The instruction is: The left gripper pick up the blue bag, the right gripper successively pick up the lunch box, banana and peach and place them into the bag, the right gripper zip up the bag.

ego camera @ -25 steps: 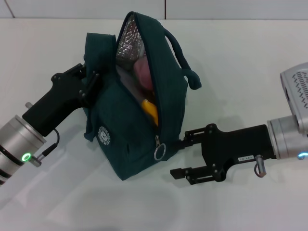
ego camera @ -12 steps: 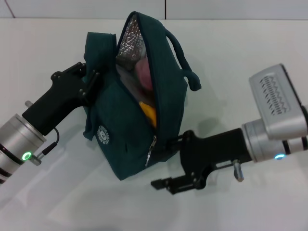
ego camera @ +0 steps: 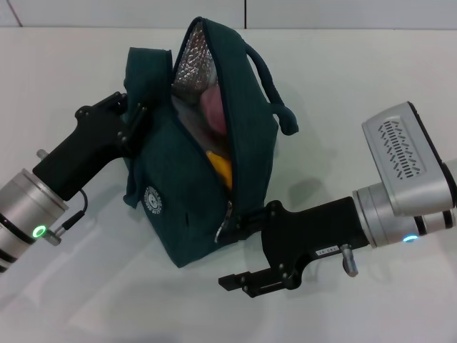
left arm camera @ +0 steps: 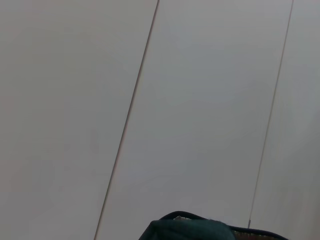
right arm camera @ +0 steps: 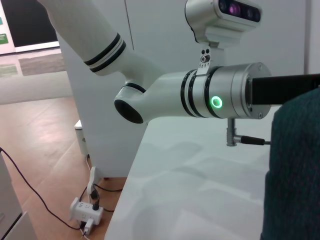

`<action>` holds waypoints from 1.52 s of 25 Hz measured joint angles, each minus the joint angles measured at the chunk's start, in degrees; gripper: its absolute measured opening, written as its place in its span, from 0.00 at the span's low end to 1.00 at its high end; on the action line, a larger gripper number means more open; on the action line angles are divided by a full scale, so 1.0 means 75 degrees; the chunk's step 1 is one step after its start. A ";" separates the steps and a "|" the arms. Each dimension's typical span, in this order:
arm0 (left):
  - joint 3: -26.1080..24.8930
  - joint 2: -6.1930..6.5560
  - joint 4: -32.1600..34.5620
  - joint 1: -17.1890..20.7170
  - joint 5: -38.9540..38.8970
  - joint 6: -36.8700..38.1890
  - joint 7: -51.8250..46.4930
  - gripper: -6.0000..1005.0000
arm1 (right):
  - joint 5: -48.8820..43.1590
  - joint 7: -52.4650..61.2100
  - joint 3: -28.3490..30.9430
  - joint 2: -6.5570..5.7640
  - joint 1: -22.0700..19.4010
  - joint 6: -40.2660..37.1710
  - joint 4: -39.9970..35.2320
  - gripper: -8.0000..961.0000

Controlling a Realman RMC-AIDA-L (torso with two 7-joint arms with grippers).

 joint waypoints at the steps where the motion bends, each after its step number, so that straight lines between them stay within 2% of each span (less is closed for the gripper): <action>1: 0.0000 0.0000 0.0000 0.0002 -0.0001 0.0000 0.0000 0.22 | 0.0001 0.0012 0.0001 -0.0003 -0.0009 0.0004 0.0003 0.63; 7: -0.0001 -0.0016 0.0001 0.0012 0.0016 0.0000 0.0000 0.22 | 0.0164 -0.0275 0.0183 0.0003 -0.0241 -0.0008 -0.0015 0.63; 16: -0.0001 -0.0029 0.0001 -0.0011 0.0040 0.0025 -0.0021 0.23 | 0.0494 -0.0435 -0.0460 0.0001 -0.0171 -0.0013 -0.0158 0.63; 22: -0.0001 -0.0035 -0.0033 -0.0013 0.0041 0.0061 -0.0022 0.23 | 0.0556 -0.0511 -0.0854 -0.0001 -0.0179 0.0375 -0.0267 0.62; 31: -0.0007 -0.0026 -0.0079 -0.0013 0.0000 0.0022 0.0030 0.23 | 0.1435 -0.1875 -0.0909 0.0000 -0.0506 0.0258 -0.0260 0.62; 38: -0.0044 -0.0024 -0.0083 -0.0073 -0.0002 0.0006 0.0056 0.23 | 0.2520 -0.3661 -0.1072 0.0000 -0.0720 0.0306 0.0200 0.61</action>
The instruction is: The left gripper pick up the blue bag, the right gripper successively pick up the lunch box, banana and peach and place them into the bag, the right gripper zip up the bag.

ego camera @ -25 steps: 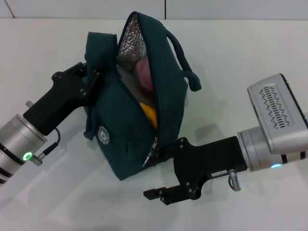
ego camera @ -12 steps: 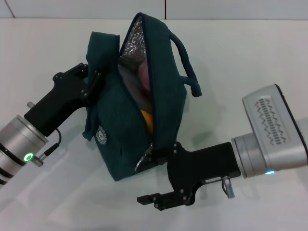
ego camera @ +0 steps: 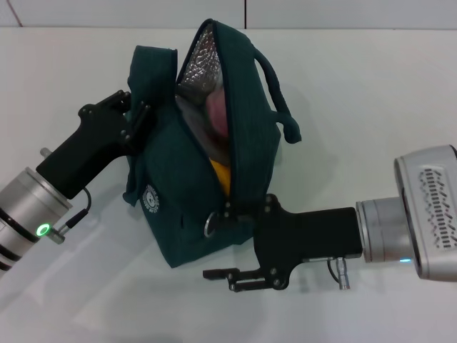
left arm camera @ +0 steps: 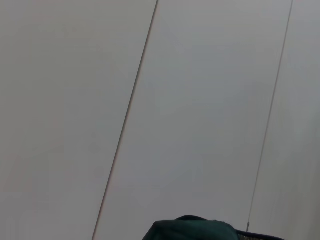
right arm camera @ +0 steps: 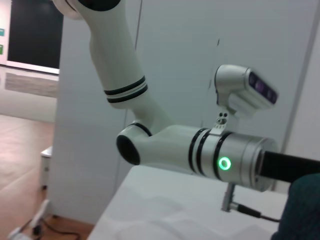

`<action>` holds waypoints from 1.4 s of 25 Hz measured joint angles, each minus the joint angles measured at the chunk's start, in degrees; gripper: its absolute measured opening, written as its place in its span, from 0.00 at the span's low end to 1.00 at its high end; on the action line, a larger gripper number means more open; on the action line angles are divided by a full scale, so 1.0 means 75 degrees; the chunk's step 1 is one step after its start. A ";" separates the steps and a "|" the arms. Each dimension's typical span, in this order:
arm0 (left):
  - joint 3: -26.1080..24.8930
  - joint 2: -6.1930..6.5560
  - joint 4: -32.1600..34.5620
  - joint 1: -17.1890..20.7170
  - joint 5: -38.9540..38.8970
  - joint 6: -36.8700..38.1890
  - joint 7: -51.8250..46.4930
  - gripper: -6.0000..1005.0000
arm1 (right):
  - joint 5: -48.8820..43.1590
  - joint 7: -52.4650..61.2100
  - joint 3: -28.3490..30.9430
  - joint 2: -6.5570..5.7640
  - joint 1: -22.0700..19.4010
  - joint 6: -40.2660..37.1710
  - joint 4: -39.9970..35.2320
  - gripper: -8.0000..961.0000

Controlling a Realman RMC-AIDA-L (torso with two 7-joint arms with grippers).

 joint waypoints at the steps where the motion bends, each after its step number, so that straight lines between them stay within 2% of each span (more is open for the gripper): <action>1: -0.0001 0.0001 0.0000 -0.0010 0.0000 -0.0003 0.0001 0.23 | 0.0000 0.0000 0.0000 0.0000 0.0000 0.0000 0.0000 0.61; 12: -0.0003 0.0010 0.0003 -0.0104 0.0000 -0.0016 0.0027 0.24 | 0.2107 -0.2799 -0.0942 0.0001 -0.0134 0.0122 0.0861 0.61; 13: -0.0003 0.0011 0.0005 -0.0104 0.0000 -0.0016 0.0027 0.24 | 0.2644 -0.3401 -0.1298 0.0000 -0.0165 0.0278 0.0882 0.61; 14: -0.0003 0.0011 0.0006 -0.0106 -0.0001 -0.0017 0.0027 0.24 | 0.2644 -0.3401 -0.1298 0.0000 -0.0165 0.0278 0.0882 0.61; 20: -0.0003 0.0012 0.0010 -0.0136 -0.0014 -0.0084 0.0027 0.24 | 0.4805 -0.5139 -0.2518 0.0000 -0.0188 0.0555 0.0867 0.60; 35: -0.0014 0.0002 0.0001 -0.0207 -0.0017 -0.0193 0.0038 0.25 | 0.5443 -0.5601 -0.2694 0.0000 -0.0120 0.0579 0.0748 0.59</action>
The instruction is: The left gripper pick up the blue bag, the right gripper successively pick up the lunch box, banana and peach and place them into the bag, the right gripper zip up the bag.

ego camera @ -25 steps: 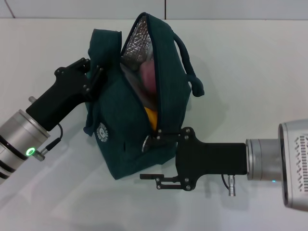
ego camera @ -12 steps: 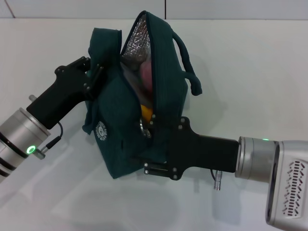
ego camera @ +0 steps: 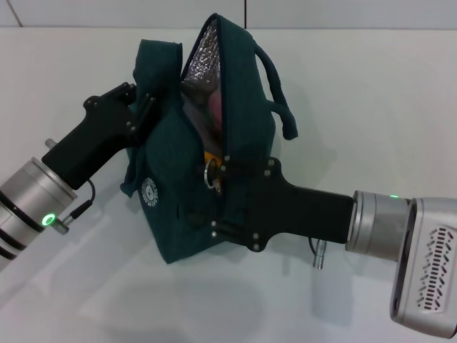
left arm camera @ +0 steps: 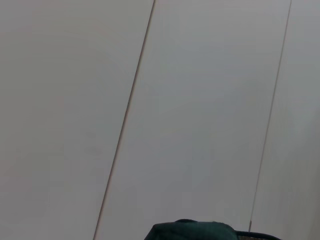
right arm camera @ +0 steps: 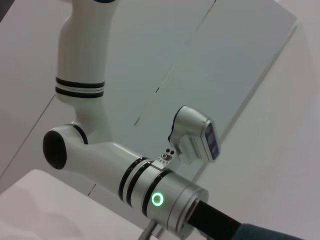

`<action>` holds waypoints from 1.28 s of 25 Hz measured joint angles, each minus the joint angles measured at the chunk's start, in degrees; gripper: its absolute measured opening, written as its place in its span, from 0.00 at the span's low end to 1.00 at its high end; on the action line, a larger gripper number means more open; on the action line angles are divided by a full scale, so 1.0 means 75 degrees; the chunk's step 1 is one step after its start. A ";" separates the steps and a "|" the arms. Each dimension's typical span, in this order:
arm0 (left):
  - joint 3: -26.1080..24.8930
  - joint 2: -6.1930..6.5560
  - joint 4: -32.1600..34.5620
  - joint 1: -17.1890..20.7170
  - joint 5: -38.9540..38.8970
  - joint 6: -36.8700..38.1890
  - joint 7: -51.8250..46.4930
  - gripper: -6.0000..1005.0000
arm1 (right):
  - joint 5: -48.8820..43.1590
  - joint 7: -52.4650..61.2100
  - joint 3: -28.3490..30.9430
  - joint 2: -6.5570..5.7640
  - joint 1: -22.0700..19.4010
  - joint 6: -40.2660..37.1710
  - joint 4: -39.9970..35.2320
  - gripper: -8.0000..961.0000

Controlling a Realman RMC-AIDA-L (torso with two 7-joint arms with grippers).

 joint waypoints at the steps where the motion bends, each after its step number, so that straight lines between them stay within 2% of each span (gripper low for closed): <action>1: 0.0000 0.0000 0.0000 -0.0001 0.0000 0.0000 0.0000 0.25 | 0.0003 -0.0045 0.0000 0.0000 0.0000 0.0000 0.0011 0.59; 2: 0.0000 -0.0001 -0.0001 -0.0002 0.0001 -0.0001 0.0000 0.25 | 0.0009 -0.0143 -0.0002 0.0000 -0.0003 0.0005 0.0026 0.59; 7: 0.0000 -0.0002 -0.0001 -0.0003 0.0004 -0.0001 0.0000 0.25 | 0.0044 -0.0607 -0.0011 0.0000 -0.0057 0.0149 0.0005 0.40; 18: 0.0014 0.0006 0.0000 0.0005 0.0006 0.0055 0.0000 0.25 | 0.0381 -0.1739 -0.0313 -0.0001 -0.0269 0.0133 -0.0047 0.16; 25: -0.0002 -0.0003 -0.0011 0.0023 -0.0107 0.0193 -0.0054 0.25 | 0.0783 -0.2266 -0.0564 0.0000 -0.0279 0.0127 -0.0055 0.11; 32: 0.0013 0.0015 -0.0277 0.0301 -0.0602 0.1050 -0.0046 0.55 | 0.0796 -0.2246 -0.0569 -0.0001 -0.0279 0.0099 -0.0145 0.10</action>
